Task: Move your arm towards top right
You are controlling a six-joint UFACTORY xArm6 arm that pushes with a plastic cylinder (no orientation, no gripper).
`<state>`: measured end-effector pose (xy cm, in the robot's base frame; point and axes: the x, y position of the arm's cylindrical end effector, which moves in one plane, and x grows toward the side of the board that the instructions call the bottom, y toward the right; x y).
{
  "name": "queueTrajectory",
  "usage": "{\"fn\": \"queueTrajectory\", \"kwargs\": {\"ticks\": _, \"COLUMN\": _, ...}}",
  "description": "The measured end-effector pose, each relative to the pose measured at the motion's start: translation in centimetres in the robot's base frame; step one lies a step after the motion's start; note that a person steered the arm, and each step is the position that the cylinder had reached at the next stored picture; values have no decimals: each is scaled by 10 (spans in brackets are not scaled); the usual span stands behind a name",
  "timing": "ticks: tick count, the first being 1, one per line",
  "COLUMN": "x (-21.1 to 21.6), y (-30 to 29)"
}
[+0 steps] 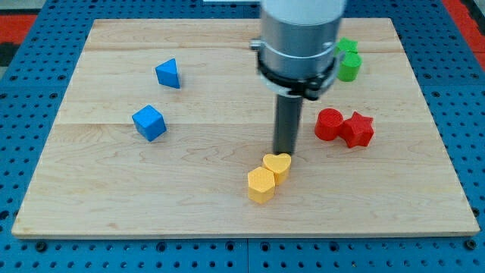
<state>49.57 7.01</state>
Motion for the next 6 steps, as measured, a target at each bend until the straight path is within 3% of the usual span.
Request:
{"fn": "queueTrajectory", "kwargs": {"ticks": 1, "x": -9, "y": -3}}
{"fn": "queueTrajectory", "kwargs": {"ticks": 2, "x": -42, "y": -25}}
{"fn": "queueTrajectory", "kwargs": {"ticks": 3, "x": -86, "y": -11}}
{"fn": "queueTrajectory", "kwargs": {"ticks": 5, "x": -90, "y": 139}}
{"fn": "queueTrajectory", "kwargs": {"ticks": 6, "x": -143, "y": 173}}
